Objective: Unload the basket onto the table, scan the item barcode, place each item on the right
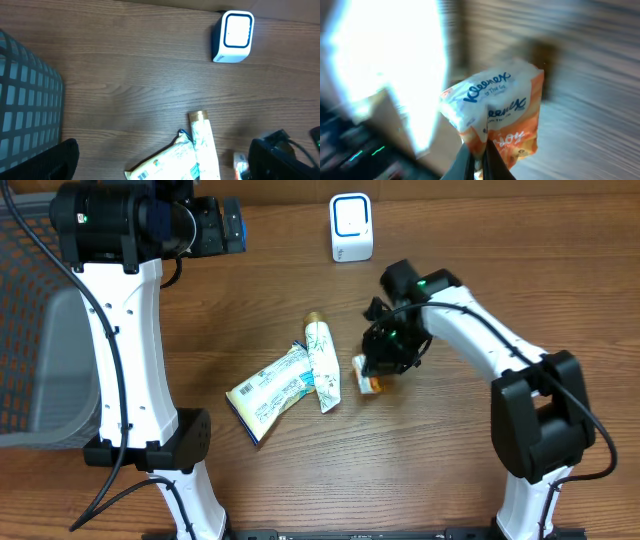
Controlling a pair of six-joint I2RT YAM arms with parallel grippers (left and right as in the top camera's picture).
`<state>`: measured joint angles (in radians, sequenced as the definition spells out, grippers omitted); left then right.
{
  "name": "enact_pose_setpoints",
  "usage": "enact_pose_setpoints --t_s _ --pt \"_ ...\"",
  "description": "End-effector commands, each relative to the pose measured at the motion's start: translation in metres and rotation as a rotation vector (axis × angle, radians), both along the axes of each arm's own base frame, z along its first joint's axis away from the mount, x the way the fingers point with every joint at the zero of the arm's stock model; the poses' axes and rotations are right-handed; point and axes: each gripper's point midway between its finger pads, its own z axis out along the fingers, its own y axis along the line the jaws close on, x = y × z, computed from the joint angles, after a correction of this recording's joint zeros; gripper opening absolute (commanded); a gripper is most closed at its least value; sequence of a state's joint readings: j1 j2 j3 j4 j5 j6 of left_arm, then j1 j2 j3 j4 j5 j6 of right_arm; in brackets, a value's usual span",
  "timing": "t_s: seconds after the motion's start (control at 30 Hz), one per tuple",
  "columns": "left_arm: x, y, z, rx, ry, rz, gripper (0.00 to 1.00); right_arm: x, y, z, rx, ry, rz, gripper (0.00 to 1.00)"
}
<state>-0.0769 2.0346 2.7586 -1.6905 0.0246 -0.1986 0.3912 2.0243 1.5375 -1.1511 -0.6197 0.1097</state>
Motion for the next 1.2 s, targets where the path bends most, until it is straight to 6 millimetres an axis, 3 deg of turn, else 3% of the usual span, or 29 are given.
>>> enact_pose_setpoints --t_s 0.0,0.17,0.33,0.4,0.5,0.63,0.73,0.83,0.93,1.0,1.17 --pt "-0.005 0.001 0.01 0.014 -0.03 -0.014 0.99 -0.004 0.026 0.045 0.366 0.012 0.049 0.04" --pt "-0.005 0.001 0.01 0.014 -0.03 -0.014 0.99 -0.008 0.014 0.026 0.443 0.073 -0.024 0.04" --pt "-0.005 0.001 0.01 0.014 -0.03 -0.014 0.99 -0.016 -0.019 -0.011 0.405 0.162 -0.16 0.04" --pt "-0.005 0.001 0.01 0.014 -0.031 -0.014 0.99 -0.018 -0.046 -0.04 0.265 0.206 -0.26 0.04" --pt "-0.005 0.001 0.01 0.014 -0.03 -0.014 0.99 -0.016 -0.078 -0.059 0.105 0.201 -0.315 0.15" --pt "-0.005 0.001 0.01 0.014 -0.03 -0.014 1.0 -0.011 -0.117 -0.065 -0.103 0.19 -0.341 0.28" --pt "-0.005 0.001 0.01 0.014 -0.03 -0.014 0.99 -0.001 -0.145 -0.055 -0.279 0.16 -0.34 0.35" --pt "-0.005 0.001 0.01 0.014 -0.03 -0.014 0.99 0.008 -0.145 -0.034 -0.285 0.142 -0.318 0.36" --pt "-0.005 0.001 0.01 0.014 -0.03 -0.014 1.0 0.008 -0.121 -0.013 -0.194 0.104 -0.188 0.53" --pt "-0.005 0.001 0.01 0.014 -0.03 -0.014 0.99 0.003 -0.108 -0.011 -0.156 0.096 -0.136 0.64" --pt "-0.005 0.001 0.01 0.014 -0.03 -0.014 1.0 -0.013 -0.082 -0.023 -0.141 0.098 -0.06 0.66"
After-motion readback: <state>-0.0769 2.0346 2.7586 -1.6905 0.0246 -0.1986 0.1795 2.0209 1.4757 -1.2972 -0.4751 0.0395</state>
